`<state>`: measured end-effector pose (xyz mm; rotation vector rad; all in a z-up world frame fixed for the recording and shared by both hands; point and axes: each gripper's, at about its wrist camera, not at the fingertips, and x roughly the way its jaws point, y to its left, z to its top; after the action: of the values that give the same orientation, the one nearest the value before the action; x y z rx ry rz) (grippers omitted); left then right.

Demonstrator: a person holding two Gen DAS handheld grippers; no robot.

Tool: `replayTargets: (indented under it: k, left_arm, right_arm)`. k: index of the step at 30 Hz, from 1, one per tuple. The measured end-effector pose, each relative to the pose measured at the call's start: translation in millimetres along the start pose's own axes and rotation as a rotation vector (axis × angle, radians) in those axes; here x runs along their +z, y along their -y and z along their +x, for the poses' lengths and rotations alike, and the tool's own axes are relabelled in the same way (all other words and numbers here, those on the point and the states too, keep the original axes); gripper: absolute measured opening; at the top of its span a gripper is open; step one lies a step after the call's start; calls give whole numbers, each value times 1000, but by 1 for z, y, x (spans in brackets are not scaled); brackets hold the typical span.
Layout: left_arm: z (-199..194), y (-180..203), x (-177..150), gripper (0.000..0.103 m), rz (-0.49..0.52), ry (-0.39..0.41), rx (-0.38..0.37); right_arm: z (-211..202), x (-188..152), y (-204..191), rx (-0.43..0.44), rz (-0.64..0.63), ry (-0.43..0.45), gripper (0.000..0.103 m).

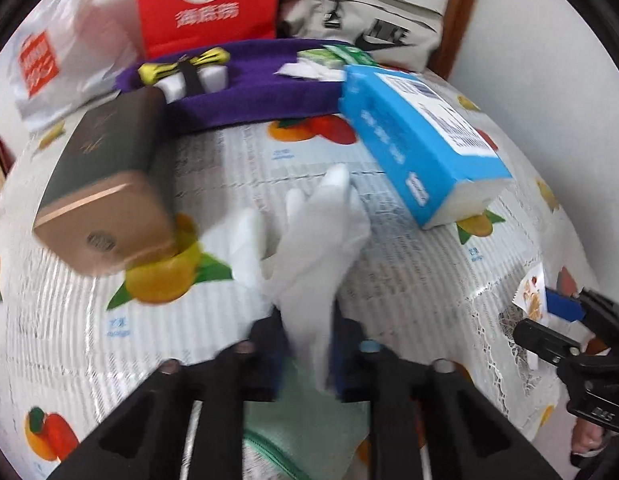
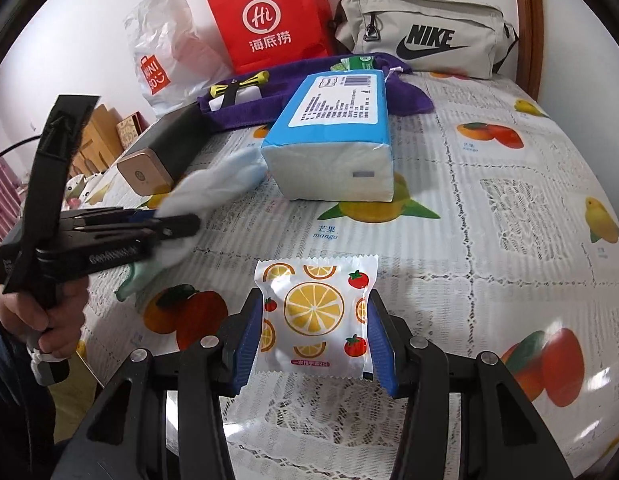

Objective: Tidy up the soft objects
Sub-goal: 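Grasp the white glove by its cuff with the left gripper while the right gripper holds the sachet, then carry the white glove and lemon-print sachet over the purple towel with both grippers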

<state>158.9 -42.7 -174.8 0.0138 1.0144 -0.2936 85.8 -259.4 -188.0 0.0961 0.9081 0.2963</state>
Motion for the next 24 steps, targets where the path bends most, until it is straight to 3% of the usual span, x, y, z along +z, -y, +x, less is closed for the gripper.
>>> replayTargets:
  k: [3,13,24]
  left_arm:
    - [-6,-16,-6,12,-40,-1,-22]
    - [-34,-54,-28,12,-148,10,23]
    - [-85,-69,-20,11,-204,107,15]
  right_arm:
    - [3,1,-2,-23,5,-12,49]
    - [-7,17,-17,-35,13,9,49]
    - [-26,45,-31,-19,13,68,49]
